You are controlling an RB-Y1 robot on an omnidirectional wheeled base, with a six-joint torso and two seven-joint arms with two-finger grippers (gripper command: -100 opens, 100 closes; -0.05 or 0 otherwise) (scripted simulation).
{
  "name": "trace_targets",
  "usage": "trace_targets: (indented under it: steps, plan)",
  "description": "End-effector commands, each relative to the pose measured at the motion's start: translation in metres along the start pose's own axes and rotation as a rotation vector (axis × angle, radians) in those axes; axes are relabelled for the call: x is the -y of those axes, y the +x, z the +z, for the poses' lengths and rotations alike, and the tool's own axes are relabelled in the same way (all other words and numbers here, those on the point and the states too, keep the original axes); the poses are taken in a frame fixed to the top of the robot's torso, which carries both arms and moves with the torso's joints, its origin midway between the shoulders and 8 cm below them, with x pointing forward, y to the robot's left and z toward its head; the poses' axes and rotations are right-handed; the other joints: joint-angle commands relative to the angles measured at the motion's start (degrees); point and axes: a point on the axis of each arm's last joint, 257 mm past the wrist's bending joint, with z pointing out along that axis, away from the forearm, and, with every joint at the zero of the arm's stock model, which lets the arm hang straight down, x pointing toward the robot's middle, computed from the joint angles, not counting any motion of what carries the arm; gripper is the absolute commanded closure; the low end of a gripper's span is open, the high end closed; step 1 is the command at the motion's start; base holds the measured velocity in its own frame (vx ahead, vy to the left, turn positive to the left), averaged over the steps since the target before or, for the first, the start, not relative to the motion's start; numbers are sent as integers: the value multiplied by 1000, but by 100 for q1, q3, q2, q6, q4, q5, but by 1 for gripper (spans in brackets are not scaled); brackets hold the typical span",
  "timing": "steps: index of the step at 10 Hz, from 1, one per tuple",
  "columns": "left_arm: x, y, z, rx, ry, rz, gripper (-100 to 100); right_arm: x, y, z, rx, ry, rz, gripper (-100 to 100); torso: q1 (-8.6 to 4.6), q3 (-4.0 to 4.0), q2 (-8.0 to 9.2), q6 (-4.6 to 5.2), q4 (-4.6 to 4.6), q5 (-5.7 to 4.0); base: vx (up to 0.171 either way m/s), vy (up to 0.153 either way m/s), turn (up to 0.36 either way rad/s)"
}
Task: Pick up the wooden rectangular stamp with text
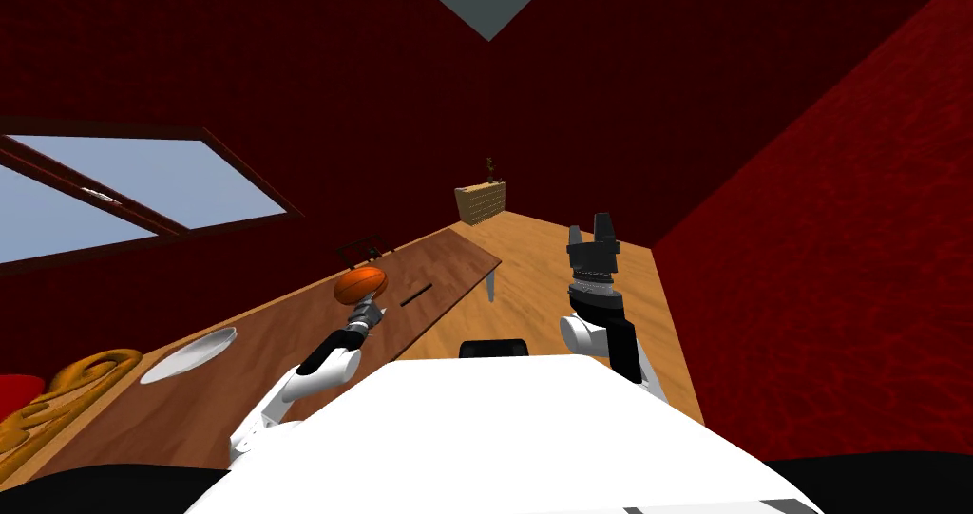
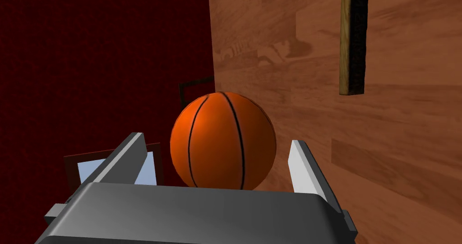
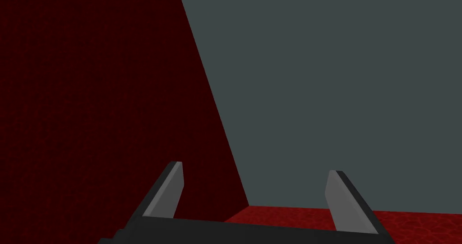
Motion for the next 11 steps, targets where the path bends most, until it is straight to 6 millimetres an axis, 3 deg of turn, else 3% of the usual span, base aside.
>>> trace_targets:
  steps: [1, 2, 3, 4, 5, 7, 8, 9, 10, 11]
  plan:
    - [-10, -14, 1, 33, -46, -16, -100, 0, 0, 0, 0, 0, 0, 0, 0, 0, 0, 0, 0, 0, -22, 44, -143]
    - [-12, -15, 1, 37, -54, -16, -100, 0, 0, 0, 0, 0, 0, 0, 1, -2, -4, -6, -1, 0, -7, 23, 45]
    - [-23, -42, 0, 87, -96, -48, -100, 0, 0, 0, 0, 0, 0, 0, -6, -5, -9, -7, -2, -1, -12, 24, -282]
    - [-30, -44, -1, 97, -123, -48, -100, 0, 0, 0, 0, 0, 0, 0, -5, -5, -10, 1, -2, -2, -14, 35, -211]
    - [-38, -69, -4, 144, -155, -84, -100, 0, 0, 0, 0, 0, 0, 0, -3, -5, -9, -5, -2, 0, -21, 31, -286]
    - [-47, -71, -6, 157, -190, -85, -100, 0, 0, 0, 0, 0, 0, 0, -1, -4, -7, -7, -2, 0, -12, 31, -69]
    - [-58, -96, -11, 208, -232, -125, -100, 0, 0, 0, 0, 0, 0, 0, -6, -6, -11, -8, -2, -1, -7, 26, -270]
    - [-64, -97, -13, 216, -255, -126, -100, 0, 0, 0, 0, 0, 0, 0, -5, -7, -12, 0, -2, -1, -9, 34, -208]
    - [-74, -119, -19, 265, -290, -169, -100, 0, 0, 0, 0, 0, 0, 0, -2, -7, -13, -5, -3, 0, -8, 36, -322]
    - [-81, -121, -21, 274, -318, -171, -100, 0, 0, 0, 0, 0, 0, 0, -1, -7, -12, -2, -2, 0, -5, 36, -152]
